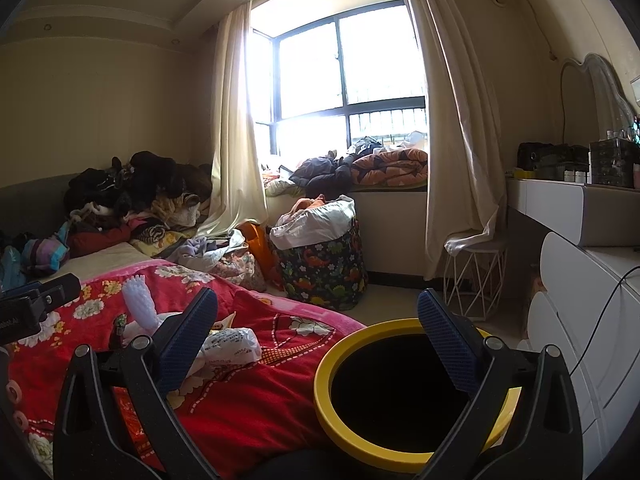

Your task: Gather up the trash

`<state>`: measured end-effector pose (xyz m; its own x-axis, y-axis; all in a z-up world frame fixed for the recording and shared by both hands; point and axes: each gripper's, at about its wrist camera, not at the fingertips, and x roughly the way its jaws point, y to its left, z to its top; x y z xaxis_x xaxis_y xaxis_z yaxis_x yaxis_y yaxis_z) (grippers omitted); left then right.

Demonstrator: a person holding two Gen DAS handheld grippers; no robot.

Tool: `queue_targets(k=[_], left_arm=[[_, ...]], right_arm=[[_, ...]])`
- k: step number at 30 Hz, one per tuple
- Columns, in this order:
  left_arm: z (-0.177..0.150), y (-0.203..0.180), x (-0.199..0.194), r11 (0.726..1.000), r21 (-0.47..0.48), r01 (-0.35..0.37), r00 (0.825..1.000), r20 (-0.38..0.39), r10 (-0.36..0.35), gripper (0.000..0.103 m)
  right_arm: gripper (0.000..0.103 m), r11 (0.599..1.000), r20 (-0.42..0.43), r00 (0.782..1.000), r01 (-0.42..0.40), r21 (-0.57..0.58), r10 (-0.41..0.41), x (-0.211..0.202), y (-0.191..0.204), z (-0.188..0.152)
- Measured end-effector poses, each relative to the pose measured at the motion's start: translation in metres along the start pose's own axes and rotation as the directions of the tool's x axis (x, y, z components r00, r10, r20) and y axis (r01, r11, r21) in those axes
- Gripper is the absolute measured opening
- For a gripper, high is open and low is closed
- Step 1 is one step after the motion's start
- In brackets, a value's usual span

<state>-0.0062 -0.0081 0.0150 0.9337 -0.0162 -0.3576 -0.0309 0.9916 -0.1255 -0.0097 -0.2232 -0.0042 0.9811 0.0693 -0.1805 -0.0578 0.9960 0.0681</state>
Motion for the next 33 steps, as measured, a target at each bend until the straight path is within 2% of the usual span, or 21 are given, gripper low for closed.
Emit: queue_targets(k=[26,33], left_arm=[[-0.001,0.001,0.0,1.0,0.002,-0.001,1.0,0.005,0.001,0.092],[0.005,0.002,-0.004,1.0,-0.001,-0.014,1.0,0.011,0.014,0.092]], right_arm=[[0.097,1.0,-0.002,1.0,0.002,0.001,-0.002,0.001,-0.002,-0.002],[0.097,1.0,-0.017,1.0,-0.008,0.007,0.008,-0.001,-0.015,-0.009]])
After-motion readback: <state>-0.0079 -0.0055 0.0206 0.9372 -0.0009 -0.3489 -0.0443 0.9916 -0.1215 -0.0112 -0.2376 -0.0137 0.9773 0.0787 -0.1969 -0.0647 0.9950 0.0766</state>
